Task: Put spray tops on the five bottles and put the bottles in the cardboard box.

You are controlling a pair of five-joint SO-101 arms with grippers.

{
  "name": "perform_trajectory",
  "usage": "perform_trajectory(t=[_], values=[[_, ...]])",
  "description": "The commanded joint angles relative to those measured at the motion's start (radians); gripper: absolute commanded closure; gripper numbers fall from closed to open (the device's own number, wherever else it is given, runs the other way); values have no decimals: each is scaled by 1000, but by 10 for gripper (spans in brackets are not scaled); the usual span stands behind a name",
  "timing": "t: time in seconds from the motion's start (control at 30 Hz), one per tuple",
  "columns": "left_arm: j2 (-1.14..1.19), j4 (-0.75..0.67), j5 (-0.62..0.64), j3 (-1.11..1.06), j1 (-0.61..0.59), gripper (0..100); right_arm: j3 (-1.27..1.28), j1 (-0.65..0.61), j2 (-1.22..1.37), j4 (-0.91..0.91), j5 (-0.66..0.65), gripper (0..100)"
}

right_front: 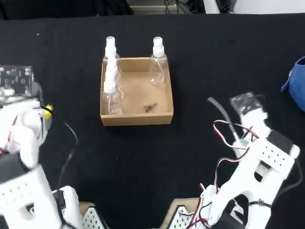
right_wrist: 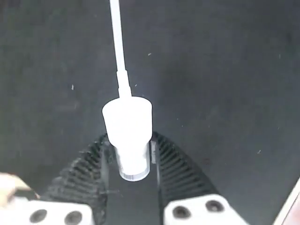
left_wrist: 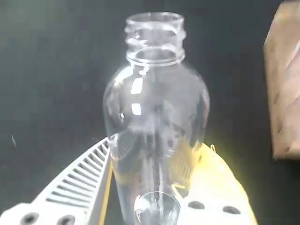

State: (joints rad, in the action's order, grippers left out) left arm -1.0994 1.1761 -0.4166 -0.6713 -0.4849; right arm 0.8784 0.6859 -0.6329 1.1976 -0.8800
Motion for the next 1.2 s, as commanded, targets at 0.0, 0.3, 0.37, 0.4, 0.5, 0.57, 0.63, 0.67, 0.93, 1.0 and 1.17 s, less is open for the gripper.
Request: perform_trajectory(t=[0.0, 0.3, 0.37, 0.4, 0.5, 0.57, 0.63, 0.67, 0.93, 1.0, 1.17], values=[[-180, -55, 84, 5, 99, 971, -94, 23, 8, -12, 216, 987], [-353, -221, 109, -105, 529, 971, -130, 94, 96, -15, 473, 986], [-361, -279, 138, -157, 650, 971, -160, 98, 189, -12, 534, 986], [-362, -307, 166, -185, 697, 971, -180, 98, 243, -8, 574, 986], [-374, -370, 235, -259, 809, 971, -226, 98, 377, -5, 713, 987], [-396, -387, 244, -292, 845, 971, -234, 98, 414, -14, 778, 987], [-427, -391, 239, -315, 845, 971, -240, 95, 415, -15, 841, 987], [-445, -391, 239, -328, 845, 971, -245, 89, 415, -15, 887, 987], [-629, -393, 249, -476, 855, 971, -269, -5, 426, 12, 1183, 798], [-667, -393, 249, -503, 855, 971, -271, -41, 426, 31, 1183, 714], [-707, -408, 285, -561, 857, 971, -286, -92, 417, 52, 1137, 677]])
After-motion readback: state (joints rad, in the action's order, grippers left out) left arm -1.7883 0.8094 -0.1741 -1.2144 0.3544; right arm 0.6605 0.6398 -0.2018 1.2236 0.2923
